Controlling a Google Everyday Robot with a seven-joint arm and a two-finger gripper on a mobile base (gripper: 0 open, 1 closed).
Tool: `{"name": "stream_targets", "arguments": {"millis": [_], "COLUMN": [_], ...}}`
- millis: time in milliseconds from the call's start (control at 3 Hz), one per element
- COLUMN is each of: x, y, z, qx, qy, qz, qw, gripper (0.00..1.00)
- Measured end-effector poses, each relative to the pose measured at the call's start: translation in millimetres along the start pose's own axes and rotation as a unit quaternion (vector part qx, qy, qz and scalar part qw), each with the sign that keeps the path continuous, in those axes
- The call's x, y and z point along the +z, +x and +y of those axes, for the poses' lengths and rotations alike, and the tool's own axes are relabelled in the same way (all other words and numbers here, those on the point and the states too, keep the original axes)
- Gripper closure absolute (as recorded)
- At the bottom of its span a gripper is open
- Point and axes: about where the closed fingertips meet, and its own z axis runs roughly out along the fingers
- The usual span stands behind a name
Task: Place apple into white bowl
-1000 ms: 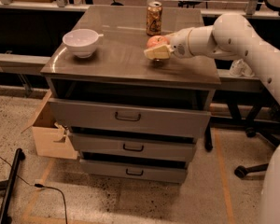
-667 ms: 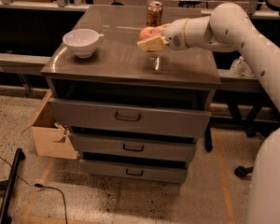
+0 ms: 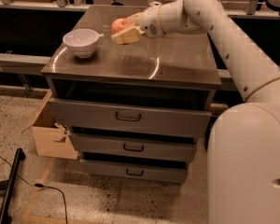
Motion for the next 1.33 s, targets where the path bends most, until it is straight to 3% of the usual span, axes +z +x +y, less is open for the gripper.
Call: {"name": "stream_targets", "arguments": {"millis": [333,667,1333], "x": [38.6,44.9,44.2], "y": [-14.1,-16.9,-35.0], "z": [16.0,19.0,8.1], "qx": [-0.016,-0.018,0.003], "qy": [-0.036,-0.041,-0.006], "qz": [0.012,0.012,0.03], "qw": [0.9991,0.9989,0.9995], "gripper": [1.0,1.0,1.0]}}
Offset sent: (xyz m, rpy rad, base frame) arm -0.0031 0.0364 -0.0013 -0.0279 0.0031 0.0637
